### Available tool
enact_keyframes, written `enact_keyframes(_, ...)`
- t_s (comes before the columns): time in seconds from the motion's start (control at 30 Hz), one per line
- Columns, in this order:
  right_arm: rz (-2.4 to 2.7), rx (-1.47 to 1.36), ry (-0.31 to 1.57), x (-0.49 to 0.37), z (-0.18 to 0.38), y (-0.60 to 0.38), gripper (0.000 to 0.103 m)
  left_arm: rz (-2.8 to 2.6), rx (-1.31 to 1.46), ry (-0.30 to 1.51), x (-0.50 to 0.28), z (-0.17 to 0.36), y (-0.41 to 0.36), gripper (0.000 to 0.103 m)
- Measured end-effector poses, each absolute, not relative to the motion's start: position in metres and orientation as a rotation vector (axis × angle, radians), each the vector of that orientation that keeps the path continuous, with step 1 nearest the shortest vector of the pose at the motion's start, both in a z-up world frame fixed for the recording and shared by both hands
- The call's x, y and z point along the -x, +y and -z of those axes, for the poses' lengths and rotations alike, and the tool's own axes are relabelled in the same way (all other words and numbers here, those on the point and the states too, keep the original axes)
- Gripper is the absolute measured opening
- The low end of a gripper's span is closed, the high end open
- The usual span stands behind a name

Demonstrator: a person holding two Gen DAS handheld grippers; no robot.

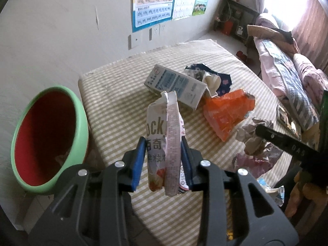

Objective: Collect trash
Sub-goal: 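Lift the white carton with the left gripper while the right gripper holds the foil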

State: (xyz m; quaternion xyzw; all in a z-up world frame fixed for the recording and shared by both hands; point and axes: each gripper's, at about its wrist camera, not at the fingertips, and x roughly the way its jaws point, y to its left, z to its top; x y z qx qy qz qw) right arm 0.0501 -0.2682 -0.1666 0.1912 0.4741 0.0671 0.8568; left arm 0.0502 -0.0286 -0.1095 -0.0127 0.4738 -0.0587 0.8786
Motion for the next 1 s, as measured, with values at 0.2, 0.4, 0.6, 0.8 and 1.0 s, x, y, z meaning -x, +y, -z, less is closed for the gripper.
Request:
enact_keyframes(0.2, -0.136, -0.371, 0.997, -0.046, 0.165, -0.262, 0.042, 0.125, 0.033, 0.979, -0.048, 0.108, -0.027, 0.032)
enact_keyframes(0.4, -0.122, -0.341, 0.991, -0.043, 0.161, -0.256, 0.042, 0.123, 0.054, 0.981, -0.046, 0.11, -0.021, 0.032)
enact_keyframes(0.6, -0.118, -0.31, 0.996, -0.042, 0.161, -0.251, 0.042, 0.116, 0.068, 0.977, -0.044, 0.112, -0.013, 0.032)
enact_keyframes(0.8, -0.116, -0.29, 0.997, -0.04, 0.16, -0.246, 0.043, 0.103, 0.089, 0.973, -0.043, 0.112, -0.004, 0.032)
enact_keyframes(1.0, -0.132, -0.283, 0.991, -0.035, 0.155, -0.237, 0.043, 0.089, 0.105, 0.954, -0.042, 0.107, 0.007, 0.032)
